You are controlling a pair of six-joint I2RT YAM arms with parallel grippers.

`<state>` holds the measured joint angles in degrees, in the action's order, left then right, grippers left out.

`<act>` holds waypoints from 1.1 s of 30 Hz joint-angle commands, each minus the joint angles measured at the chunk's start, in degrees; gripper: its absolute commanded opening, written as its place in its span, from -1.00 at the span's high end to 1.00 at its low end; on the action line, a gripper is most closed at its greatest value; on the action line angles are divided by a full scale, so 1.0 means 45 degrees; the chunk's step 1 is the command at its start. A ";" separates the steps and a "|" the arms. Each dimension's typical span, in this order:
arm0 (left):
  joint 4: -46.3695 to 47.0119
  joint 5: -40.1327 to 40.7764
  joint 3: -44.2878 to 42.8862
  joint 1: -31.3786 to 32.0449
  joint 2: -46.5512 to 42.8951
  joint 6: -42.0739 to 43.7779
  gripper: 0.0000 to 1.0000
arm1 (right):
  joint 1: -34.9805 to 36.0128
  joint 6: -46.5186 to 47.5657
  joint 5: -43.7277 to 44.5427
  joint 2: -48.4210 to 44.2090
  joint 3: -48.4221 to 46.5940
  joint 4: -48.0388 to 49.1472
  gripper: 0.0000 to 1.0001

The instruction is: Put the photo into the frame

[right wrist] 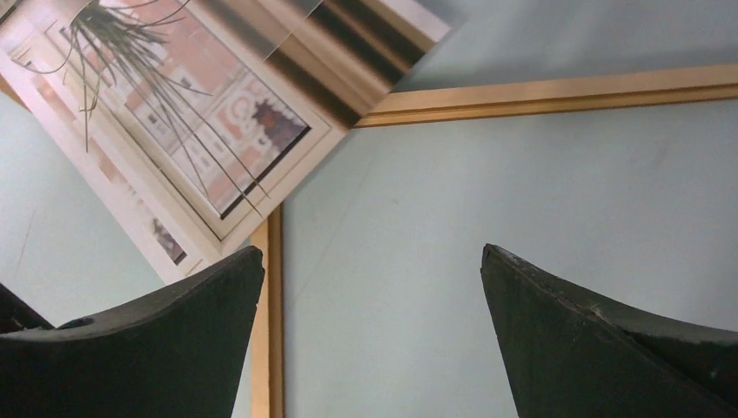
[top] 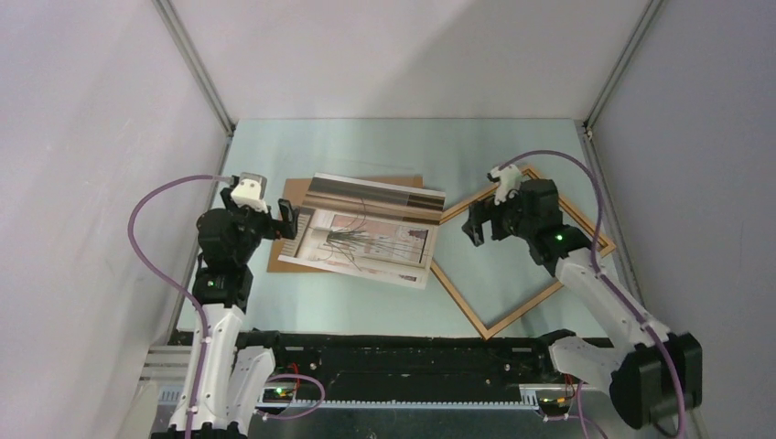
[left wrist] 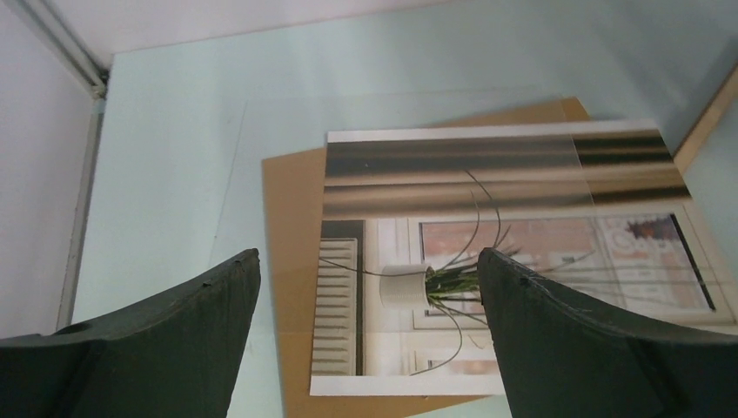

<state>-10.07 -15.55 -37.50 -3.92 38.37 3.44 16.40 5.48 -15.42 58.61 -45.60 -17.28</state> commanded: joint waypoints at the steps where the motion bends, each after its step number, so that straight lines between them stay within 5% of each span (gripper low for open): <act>1: 0.0189 -0.1379 0.0289 -0.0055 0.0381 0.1555 -0.97 | 0.0798 -0.0865 -0.0314 0.1411 -0.0554 0.1941 -1.00; 15: 0.0061 -0.1113 0.0580 0.2369 0.2788 0.3736 -0.97 | 0.1398 -0.1958 -0.1747 0.5832 -0.2002 0.2419 -0.88; 33: -0.0295 0.3964 0.1133 1.0042 0.4361 0.5771 -0.97 | 0.0428 0.0648 -0.2295 0.3069 -0.1271 -0.0849 -0.84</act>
<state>-12.12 -5.43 -31.77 36.12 56.34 27.31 20.97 5.23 -24.21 77.03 -52.40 -17.37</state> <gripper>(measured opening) 0.985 0.916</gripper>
